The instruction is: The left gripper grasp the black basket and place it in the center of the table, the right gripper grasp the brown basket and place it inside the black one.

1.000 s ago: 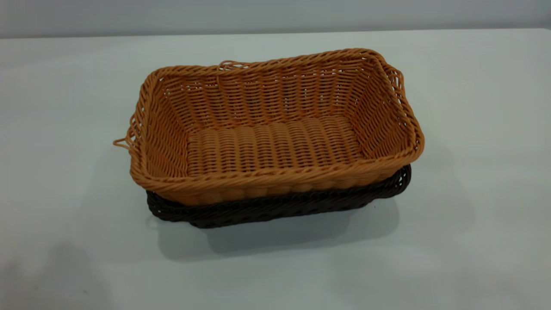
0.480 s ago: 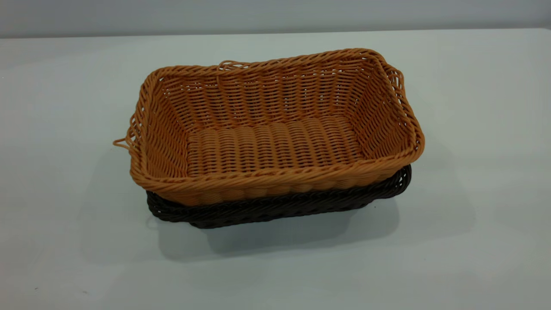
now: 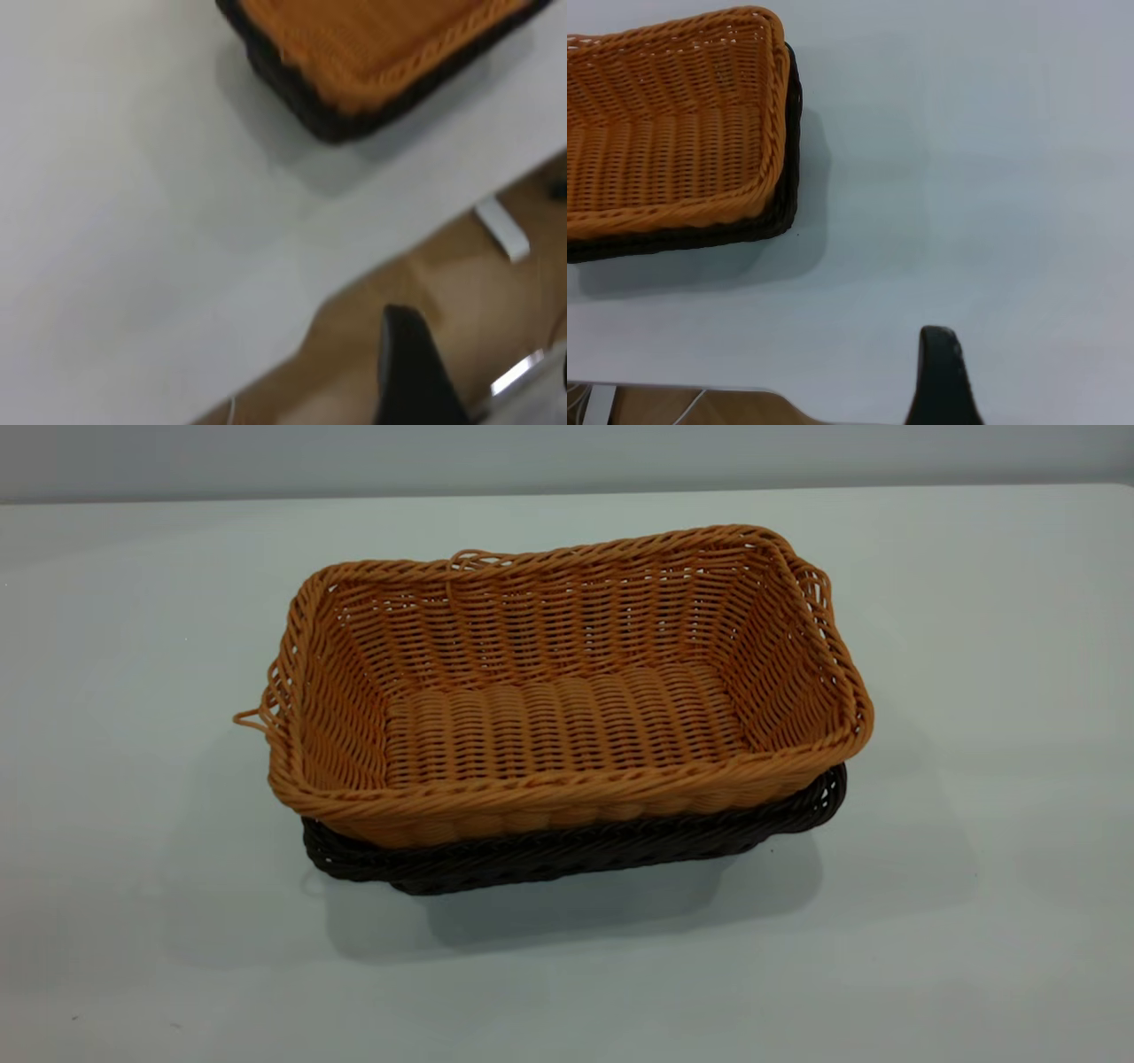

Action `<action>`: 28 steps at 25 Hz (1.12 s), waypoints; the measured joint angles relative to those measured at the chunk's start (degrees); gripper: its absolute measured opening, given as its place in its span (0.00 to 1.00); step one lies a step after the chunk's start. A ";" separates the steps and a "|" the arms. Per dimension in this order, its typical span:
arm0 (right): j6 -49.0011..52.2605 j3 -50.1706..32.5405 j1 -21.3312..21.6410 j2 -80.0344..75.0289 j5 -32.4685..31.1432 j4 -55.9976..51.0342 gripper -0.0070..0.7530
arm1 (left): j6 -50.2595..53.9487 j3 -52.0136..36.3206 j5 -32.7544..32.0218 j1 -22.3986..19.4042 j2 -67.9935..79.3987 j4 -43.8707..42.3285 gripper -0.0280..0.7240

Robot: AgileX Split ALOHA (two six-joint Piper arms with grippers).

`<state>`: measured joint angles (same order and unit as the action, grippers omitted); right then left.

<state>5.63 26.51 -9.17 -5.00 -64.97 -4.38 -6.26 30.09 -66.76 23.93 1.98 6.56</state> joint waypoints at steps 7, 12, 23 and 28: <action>0.00 0.00 0.00 0.00 0.00 0.00 0.59 | 1.04 -2.02 1.63 0.00 -3.13 -1.12 0.48; 0.00 0.00 0.00 0.20 0.00 0.00 0.59 | 1.30 -2.07 2.06 0.00 -3.18 -1.25 0.47; 0.00 0.16 -0.53 5.86 -0.42 0.00 0.59 | 1.38 -2.07 2.07 -4.36 -3.18 -1.31 0.47; 0.00 0.16 -0.53 5.86 -0.42 0.00 0.59 | 1.38 -2.07 2.07 -21.21 -3.18 -1.31 0.47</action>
<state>5.63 26.67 -9.70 0.85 -65.38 -4.38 -4.88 28.02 -64.68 2.72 -1.19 5.24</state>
